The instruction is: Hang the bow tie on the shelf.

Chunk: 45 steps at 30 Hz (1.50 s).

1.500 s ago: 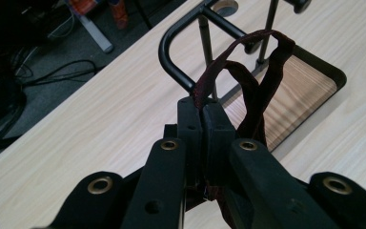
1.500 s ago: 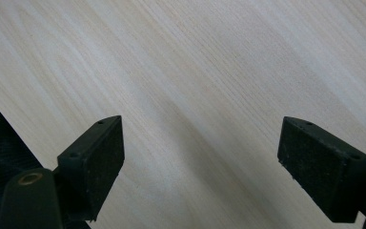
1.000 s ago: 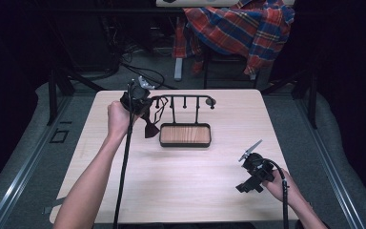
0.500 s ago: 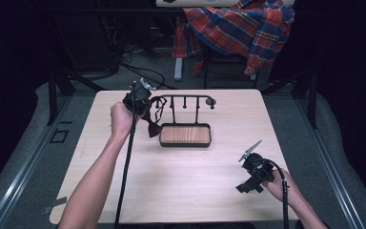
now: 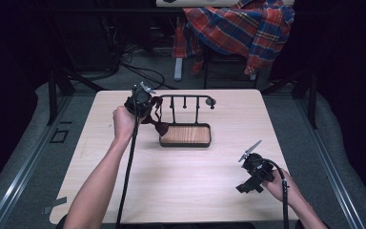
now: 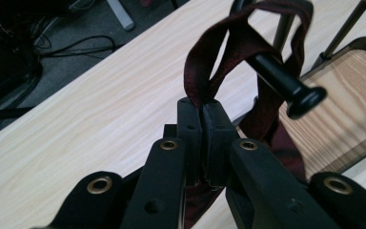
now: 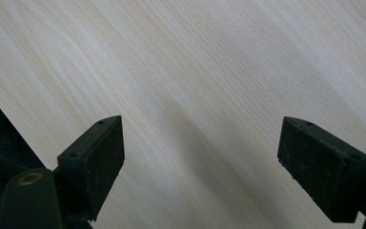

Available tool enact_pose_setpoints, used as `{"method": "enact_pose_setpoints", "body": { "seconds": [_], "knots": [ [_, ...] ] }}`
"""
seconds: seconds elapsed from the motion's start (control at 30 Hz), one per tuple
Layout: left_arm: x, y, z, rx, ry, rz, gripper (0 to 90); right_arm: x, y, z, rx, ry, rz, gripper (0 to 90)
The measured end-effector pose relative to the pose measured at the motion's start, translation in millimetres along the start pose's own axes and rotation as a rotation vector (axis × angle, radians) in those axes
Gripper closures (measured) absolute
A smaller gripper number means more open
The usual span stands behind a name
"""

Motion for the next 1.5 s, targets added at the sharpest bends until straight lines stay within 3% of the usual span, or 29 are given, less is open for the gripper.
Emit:
{"method": "enact_pose_setpoints", "body": {
  "seconds": [0.37,0.53,0.57,0.73,0.87,1.0,1.3,1.5],
  "knots": [
    [0.3,7.7,11.2,0.026,-0.034,0.027,87.4,-0.1,-1.1,0.3,0.013,-0.016,-0.002,15.9],
    [0.4,9.1,14.3,0.047,-0.030,0.033,87.4,-0.2,-1.1,0.2,0.011,-0.017,-0.002,15.9],
    [-0.6,10.1,16.0,0.056,-0.030,0.038,87.4,0.9,0.1,-1.3,-0.011,0.000,0.000,15.9],
    [-4.6,13.4,20.2,0.078,-0.017,0.049,87.4,0.0,-1.2,-0.2,0.007,-0.013,0.009,15.9],
    [-0.9,12.1,18.6,0.049,-0.029,0.039,85.9,0.1,-1.2,-0.4,0.003,-0.012,0.009,15.9],
    [1.5,11.1,19.2,0.050,-0.033,0.033,84.1,0.3,-1.0,-0.8,0.001,-0.012,0.008,15.9],
    [1.8,7.7,17.2,0.033,-0.040,0.032,69.6,-0.3,-1.3,-0.5,0.009,-0.015,0.011,15.9],
    [5.2,3.1,15.9,0.025,-0.050,0.005,49.9,0.8,-0.4,-1.8,-0.012,-0.003,0.005,15.9]
  ]
}}
Point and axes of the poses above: each handheld gripper's, and its own axes: y roughly forward along the jaws, z roughly out of its underside, x roughly to its left, the point moved 10 cm from there along y, roughly forward along the jaws, and after that the axes turned 6 degrees about -y, right-handed, at the moved point
